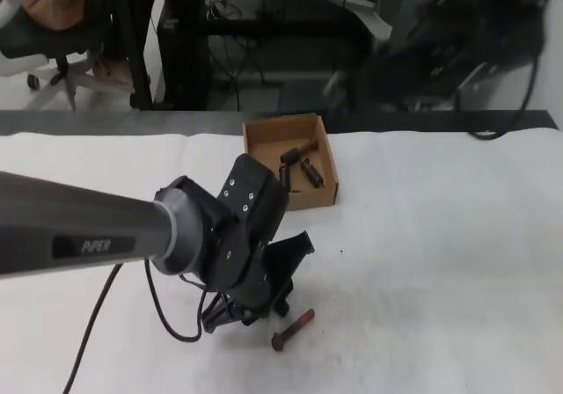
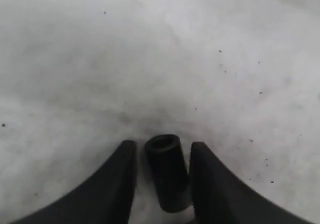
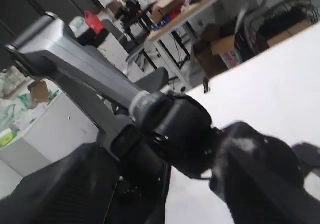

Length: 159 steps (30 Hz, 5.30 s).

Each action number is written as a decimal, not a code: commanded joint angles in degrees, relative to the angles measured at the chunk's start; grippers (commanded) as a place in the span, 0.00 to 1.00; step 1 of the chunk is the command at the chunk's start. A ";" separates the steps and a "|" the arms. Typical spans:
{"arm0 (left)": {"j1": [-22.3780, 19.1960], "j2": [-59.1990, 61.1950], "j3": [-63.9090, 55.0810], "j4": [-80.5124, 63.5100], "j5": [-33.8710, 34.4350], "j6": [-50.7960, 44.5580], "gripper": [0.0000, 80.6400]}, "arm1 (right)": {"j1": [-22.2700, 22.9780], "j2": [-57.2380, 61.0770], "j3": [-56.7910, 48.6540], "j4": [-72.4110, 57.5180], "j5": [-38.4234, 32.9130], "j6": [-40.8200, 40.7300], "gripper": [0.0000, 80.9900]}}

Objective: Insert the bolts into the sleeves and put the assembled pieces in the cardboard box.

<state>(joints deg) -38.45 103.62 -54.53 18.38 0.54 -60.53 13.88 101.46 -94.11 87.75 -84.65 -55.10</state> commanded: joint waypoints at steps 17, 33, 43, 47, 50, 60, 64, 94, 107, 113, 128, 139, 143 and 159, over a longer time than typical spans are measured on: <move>0.33 -21.62 6.51 3.46 -22.36 33.60 0.02 | 2.36 -5.84 7.38 -4.07 30.95 1.27 0.28; 9.41 -84.19 28.47 -6.68 -2.63 50.75 0.02 | 25.01 -2.86 12.96 -33.75 76.99 3.42 0.77; 9.41 -99.10 28.47 1.73 -0.54 52.02 0.02 | 28.68 7.81 12.96 -32.03 86.33 1.98 0.72; 9.27 -99.09 28.80 2.34 0.94 52.02 0.02 | 28.86 11.09 12.96 -31.19 86.52 1.86 0.72; 9.27 -99.09 28.77 1.97 0.96 52.02 0.02 | 29.46 12.96 12.96 -31.22 86.52 1.86 0.72; 9.27 -99.09 28.99 2.36 0.96 52.02 0.02 | 31.31 15.53 12.96 -32.62 85.53 3.32 0.18; 9.27 -99.09 28.96 5.08 1.16 52.99 0.02 | 31.31 15.29 12.84 -33.61 78.29 6.61 0.01; 9.17 -72.15 51.70 -41.45 12.16 52.83 0.02 | 30.89 -34.31 54.36 -110.53 71.19 59.93 0.01; 2.91 -44.43 49.86 -73.71 18.65 48.00 0.02 | 34.59 -34.80 61.70 -126.79 73.22 65.97 0.01; -3.48 -40.27 47.51 -74.84 15.16 48.12 0.02 | 34.59 -34.80 61.70 -122.26 73.22 66.69 0.01; -3.38 -40.26 47.26 -80.38 11.06 48.58 0.02 | 34.59 -34.80 61.92 -115.05 73.77 66.14 0.01; -3.38 -40.26 47.26 -80.37 11.07 49.51 0.02 | 36.72 -34.80 62.05 -115.05 73.27 68.86 0.01; -3.38 -40.26 46.75 -80.37 10.67 49.65 0.02 | 37.67 -34.80 62.20 -110.96 73.64 68.86 0.01; -3.38 -40.08 44.92 -79.76 8.64 52.02 0.02 | 38.19 -41.03 62.20 -113.08 77.00 72.04 0.86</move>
<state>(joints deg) -41.84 63.59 -8.94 -59.29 9.85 -10.41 51.94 63.46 -31.76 -22.54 -7.92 16.82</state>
